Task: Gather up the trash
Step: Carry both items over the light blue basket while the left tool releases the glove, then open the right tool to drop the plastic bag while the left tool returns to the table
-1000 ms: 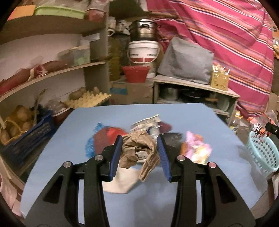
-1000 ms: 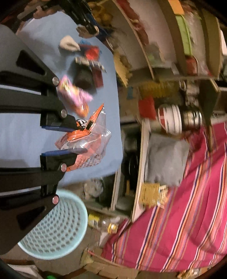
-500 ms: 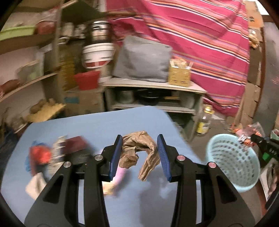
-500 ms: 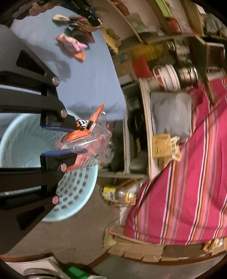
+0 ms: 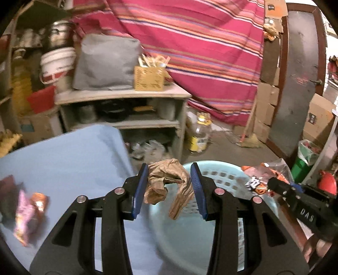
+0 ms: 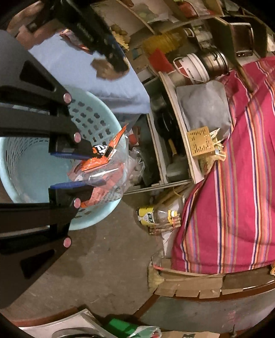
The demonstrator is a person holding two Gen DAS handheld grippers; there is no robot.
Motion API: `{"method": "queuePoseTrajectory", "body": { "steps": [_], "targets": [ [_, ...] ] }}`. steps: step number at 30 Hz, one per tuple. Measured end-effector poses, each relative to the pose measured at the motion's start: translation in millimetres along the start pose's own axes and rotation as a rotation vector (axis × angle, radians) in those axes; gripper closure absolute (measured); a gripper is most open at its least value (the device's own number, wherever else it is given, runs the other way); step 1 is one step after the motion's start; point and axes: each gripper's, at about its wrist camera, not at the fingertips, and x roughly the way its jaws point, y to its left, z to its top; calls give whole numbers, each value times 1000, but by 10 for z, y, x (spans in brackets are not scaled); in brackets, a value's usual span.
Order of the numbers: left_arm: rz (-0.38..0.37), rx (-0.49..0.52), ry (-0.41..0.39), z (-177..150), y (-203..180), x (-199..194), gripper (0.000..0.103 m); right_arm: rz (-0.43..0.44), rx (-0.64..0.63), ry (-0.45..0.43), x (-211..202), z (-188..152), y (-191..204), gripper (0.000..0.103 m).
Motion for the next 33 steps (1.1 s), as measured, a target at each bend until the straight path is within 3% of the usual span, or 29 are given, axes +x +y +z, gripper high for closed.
{"method": "queuePoseTrajectory", "body": {
  "steps": [4, 6, 12, 16, 18, 19, 20, 24, 28, 33],
  "targets": [
    [-9, 32, 26, -24, -171, 190, 62, -6, 13, 9, 68, 7, -46, 85],
    [-9, 45, 38, -16, -202, 243, 41, -10, 9, 15, 97, 4, -29, 85],
    [44, 61, -16, 91, -90, 79, 10, 3, -2, 21, 145, 15, 64, 84],
    [82, 33, -54, 141, 185, -145, 5, 12, -3, 31, 185, 12, 125, 80],
    [97, 21, -68, 143, 311, -235, 5, 6, -4, 44, 212, 0, 168, 59],
    [111, 14, -74, 139, 413, -300, 5, -6, -7, 46, 225, -9, 199, 36],
    [118, 9, -75, 139, 462, -338, 5, -23, -11, 44, 233, -17, 236, 30],
    [161, -28, -80, 89, 797, -556, 5, -53, -15, 44, 246, -26, 341, 30],
    [232, -31, -105, -4, 1098, -836, 5, -73, -32, 2, 145, -28, 539, 16],
    [337, -44, -136, -190, 1631, -1277, 5, -71, -74, -57, 24, -58, 892, 9]
  ]
}}
